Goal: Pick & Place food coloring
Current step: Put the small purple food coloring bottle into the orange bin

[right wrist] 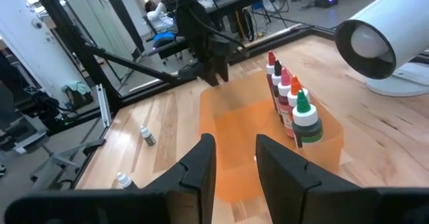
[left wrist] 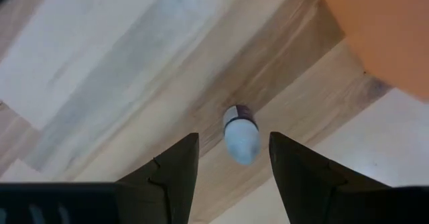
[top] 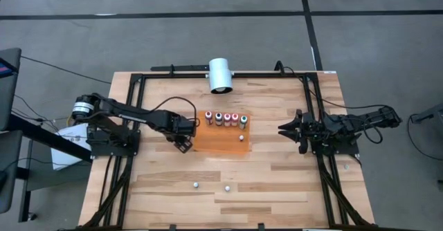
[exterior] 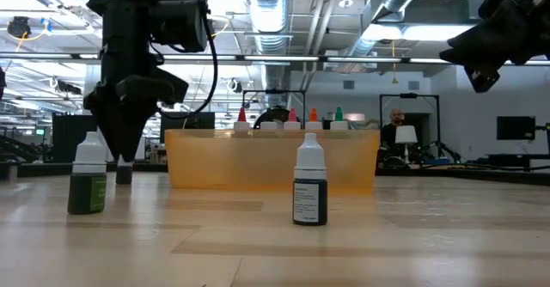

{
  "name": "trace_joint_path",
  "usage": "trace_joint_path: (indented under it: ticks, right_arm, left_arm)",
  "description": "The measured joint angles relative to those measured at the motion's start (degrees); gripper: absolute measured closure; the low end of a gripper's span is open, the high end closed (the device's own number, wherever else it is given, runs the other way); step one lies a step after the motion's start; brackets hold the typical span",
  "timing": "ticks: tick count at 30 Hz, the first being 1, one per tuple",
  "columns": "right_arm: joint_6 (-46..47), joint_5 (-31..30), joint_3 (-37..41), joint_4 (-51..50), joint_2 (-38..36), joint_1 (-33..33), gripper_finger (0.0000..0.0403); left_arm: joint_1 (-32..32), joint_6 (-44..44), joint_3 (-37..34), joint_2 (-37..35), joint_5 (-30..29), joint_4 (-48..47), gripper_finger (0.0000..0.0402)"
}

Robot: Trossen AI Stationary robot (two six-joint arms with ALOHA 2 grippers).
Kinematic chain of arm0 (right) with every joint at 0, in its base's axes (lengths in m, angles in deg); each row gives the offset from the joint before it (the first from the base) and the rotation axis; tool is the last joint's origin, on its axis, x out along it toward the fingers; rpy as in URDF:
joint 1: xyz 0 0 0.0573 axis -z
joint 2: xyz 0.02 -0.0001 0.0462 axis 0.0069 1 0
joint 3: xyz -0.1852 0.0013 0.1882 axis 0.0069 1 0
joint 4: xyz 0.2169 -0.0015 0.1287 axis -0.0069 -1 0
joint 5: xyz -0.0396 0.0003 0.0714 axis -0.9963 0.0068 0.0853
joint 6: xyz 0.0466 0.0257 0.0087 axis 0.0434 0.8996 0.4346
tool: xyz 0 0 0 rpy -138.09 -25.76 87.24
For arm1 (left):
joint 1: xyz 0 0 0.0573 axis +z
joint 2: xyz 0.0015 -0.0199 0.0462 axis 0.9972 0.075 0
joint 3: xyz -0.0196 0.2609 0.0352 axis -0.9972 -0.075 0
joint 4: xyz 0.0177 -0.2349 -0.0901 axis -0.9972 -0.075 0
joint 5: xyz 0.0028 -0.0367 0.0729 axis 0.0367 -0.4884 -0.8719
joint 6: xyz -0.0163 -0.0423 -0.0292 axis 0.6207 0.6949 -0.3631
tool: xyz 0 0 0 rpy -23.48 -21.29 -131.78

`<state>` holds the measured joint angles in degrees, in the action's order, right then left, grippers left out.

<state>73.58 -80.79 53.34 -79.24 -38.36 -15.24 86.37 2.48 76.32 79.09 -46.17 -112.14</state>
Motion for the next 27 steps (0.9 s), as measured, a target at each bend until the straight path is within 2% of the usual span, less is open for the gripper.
trace_joint_path:
  ticks: [5, 20, 23, 27]
  right_arm:
    - [-0.02, 0.00, 0.00, -0.13, 0.01, 0.00, 0.0308]
    - [0.92, 0.00, 0.00, -0.19, 0.00, 0.00, 0.0308]
    - [0.92, 0.00, 0.00, -0.23, -0.01, 0.00, 0.0308]
    - [0.94, 0.00, 0.00, -0.26, 0.01, 0.00, 0.0308]
  left_arm:
    - [0.00, 0.00, -0.02, 2.76, 2.67, 0.14, 0.0226]
    - [0.00, 0.45, 0.00, 3.51, 1.29, 1.13, 0.0226]
    - [0.00, 0.41, 0.00, 3.51, 1.29, 1.14, 0.0238]
    - [0.00, 0.41, 0.00, 3.51, 1.27, 1.14, 0.0275]
